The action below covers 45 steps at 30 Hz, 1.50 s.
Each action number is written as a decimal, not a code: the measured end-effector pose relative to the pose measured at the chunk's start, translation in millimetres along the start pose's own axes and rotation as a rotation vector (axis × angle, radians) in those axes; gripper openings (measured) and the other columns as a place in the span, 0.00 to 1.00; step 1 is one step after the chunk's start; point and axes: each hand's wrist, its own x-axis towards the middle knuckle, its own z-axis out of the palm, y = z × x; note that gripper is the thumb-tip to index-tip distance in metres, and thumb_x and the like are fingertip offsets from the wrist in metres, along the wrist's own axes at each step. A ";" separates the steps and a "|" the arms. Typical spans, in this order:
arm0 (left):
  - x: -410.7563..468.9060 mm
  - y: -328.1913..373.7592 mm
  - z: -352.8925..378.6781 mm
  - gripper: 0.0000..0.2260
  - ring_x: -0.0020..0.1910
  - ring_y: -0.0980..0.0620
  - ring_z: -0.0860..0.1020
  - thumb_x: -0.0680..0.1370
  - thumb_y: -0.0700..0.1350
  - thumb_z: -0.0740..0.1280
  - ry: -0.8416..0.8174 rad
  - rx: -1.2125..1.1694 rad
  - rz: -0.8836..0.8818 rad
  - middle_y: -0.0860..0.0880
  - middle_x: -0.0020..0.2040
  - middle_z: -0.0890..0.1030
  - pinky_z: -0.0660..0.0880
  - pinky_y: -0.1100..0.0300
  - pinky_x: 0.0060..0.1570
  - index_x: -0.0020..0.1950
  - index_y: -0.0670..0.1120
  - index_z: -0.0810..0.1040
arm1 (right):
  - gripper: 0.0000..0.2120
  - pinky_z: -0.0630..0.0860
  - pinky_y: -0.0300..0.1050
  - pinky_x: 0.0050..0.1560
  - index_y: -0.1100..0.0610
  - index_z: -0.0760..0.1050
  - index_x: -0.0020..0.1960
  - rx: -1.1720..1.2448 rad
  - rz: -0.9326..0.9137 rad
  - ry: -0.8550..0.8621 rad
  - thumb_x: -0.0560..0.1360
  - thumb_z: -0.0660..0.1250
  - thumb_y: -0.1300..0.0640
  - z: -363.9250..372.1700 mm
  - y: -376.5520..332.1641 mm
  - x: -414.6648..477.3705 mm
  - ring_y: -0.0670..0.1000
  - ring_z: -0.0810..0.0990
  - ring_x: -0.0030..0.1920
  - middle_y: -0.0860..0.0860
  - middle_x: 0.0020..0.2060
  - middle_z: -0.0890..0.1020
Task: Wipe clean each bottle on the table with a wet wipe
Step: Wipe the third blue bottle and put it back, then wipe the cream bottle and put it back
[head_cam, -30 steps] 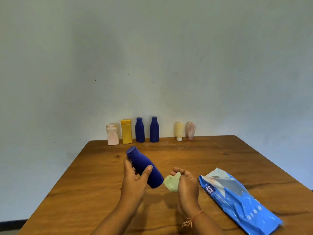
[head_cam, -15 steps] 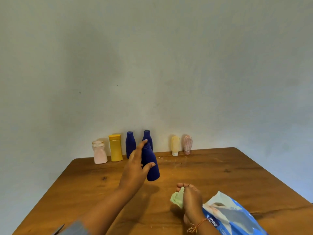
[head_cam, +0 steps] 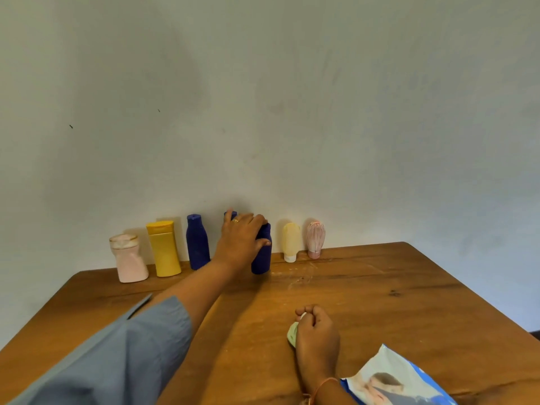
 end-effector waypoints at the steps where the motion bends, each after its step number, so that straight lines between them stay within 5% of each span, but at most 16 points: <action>1: 8.0 -2.0 3.9 0.14 0.64 0.50 0.70 0.75 0.50 0.66 -0.009 0.048 0.007 0.51 0.57 0.78 0.45 0.49 0.73 0.60 0.49 0.73 | 0.14 0.73 0.37 0.39 0.50 0.75 0.39 -0.009 -0.035 -0.002 0.78 0.56 0.63 1.3 2.7 -0.6 0.44 0.76 0.43 0.46 0.40 0.78; 16: 47.8 -15.6 28.2 0.18 0.73 0.48 0.59 0.76 0.51 0.65 -0.112 0.207 -0.078 0.47 0.65 0.74 0.38 0.44 0.72 0.64 0.47 0.69 | 0.16 0.71 0.33 0.34 0.49 0.74 0.37 -0.011 -0.094 -0.028 0.77 0.56 0.64 1.3 7.8 -0.5 0.42 0.77 0.41 0.45 0.40 0.79; 23: 47.4 -18.0 31.0 0.24 0.76 0.45 0.48 0.76 0.52 0.65 -0.127 0.292 -0.066 0.48 0.73 0.62 0.38 0.41 0.71 0.69 0.48 0.65 | 0.15 0.69 0.30 0.31 0.49 0.74 0.38 -0.031 -0.098 -0.043 0.77 0.56 0.63 -1.4 4.4 -1.4 0.41 0.75 0.38 0.45 0.41 0.79; 38: 44.1 -17.5 30.4 0.30 0.76 0.44 0.48 0.75 0.59 0.63 -0.111 0.286 -0.049 0.45 0.74 0.61 0.38 0.42 0.71 0.72 0.47 0.60 | 0.16 0.70 0.33 0.35 0.48 0.74 0.37 -0.035 -0.081 -0.039 0.77 0.56 0.63 -0.7 4.9 -1.0 0.41 0.75 0.43 0.43 0.41 0.78; 41: 37.4 -10.4 35.8 0.30 0.75 0.43 0.53 0.75 0.57 0.64 0.023 0.215 0.027 0.43 0.72 0.64 0.44 0.45 0.72 0.71 0.44 0.63 | 0.16 0.70 0.34 0.36 0.47 0.74 0.37 -0.036 -0.075 -0.038 0.77 0.56 0.63 -1.3 4.5 -1.2 0.41 0.76 0.44 0.44 0.41 0.78; 45: 18.9 11.5 51.4 0.23 0.66 0.44 0.70 0.75 0.52 0.66 0.124 0.007 0.235 0.42 0.64 0.74 0.69 0.48 0.66 0.66 0.41 0.70 | 0.17 0.73 0.37 0.38 0.48 0.75 0.36 -0.019 -0.061 -0.032 0.76 0.56 0.64 0.3 5.4 -0.5 0.43 0.77 0.44 0.45 0.41 0.80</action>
